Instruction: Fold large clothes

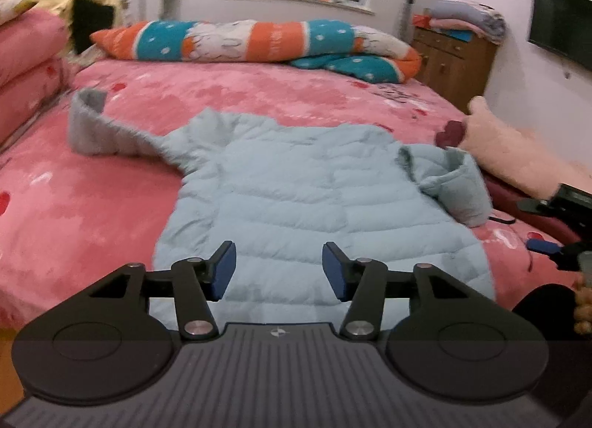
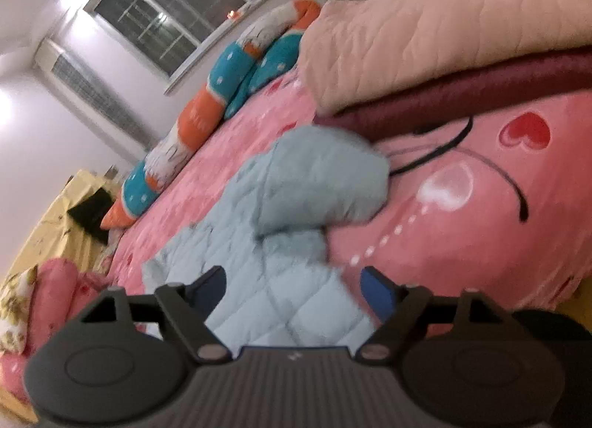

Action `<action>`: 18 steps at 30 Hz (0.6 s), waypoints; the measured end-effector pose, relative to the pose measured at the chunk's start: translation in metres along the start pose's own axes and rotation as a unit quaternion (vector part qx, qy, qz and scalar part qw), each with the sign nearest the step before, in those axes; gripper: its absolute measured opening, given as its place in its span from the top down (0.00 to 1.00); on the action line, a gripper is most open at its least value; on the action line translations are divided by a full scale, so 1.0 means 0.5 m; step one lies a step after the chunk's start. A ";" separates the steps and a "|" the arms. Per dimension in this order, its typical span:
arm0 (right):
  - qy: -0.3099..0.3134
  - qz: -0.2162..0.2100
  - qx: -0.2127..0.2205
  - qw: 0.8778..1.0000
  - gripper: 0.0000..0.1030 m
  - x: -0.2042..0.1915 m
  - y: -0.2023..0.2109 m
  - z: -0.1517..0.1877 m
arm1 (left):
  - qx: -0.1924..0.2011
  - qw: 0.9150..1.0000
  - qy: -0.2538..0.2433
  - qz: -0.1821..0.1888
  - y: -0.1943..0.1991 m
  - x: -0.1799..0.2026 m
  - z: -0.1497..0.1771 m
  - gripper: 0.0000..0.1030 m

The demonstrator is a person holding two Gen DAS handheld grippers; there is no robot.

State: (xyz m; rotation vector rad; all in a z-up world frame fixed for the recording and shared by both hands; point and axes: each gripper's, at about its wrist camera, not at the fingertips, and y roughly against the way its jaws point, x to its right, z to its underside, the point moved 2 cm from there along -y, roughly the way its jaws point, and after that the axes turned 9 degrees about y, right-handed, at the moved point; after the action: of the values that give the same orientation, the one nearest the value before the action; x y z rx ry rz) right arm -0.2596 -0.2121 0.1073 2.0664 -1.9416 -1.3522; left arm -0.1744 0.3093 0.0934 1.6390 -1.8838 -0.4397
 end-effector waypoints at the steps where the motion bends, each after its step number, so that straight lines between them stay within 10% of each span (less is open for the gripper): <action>1: 0.001 0.005 0.009 1.000 0.21 0.006 -0.007 -0.005 | -0.001 1.000 -0.008 0.006 -0.006 0.012 -0.002 0.36; 18: 0.023 0.028 0.042 0.998 0.15 0.085 -0.120 -0.071 | -0.027 0.988 -0.126 0.081 -0.154 0.226 0.018 0.22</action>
State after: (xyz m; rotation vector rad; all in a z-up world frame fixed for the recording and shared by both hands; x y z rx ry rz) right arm -0.1963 -0.2517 0.0736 2.0422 -2.0555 -1.2221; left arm -0.1269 0.1841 0.0647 1.4357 -2.1503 -0.6474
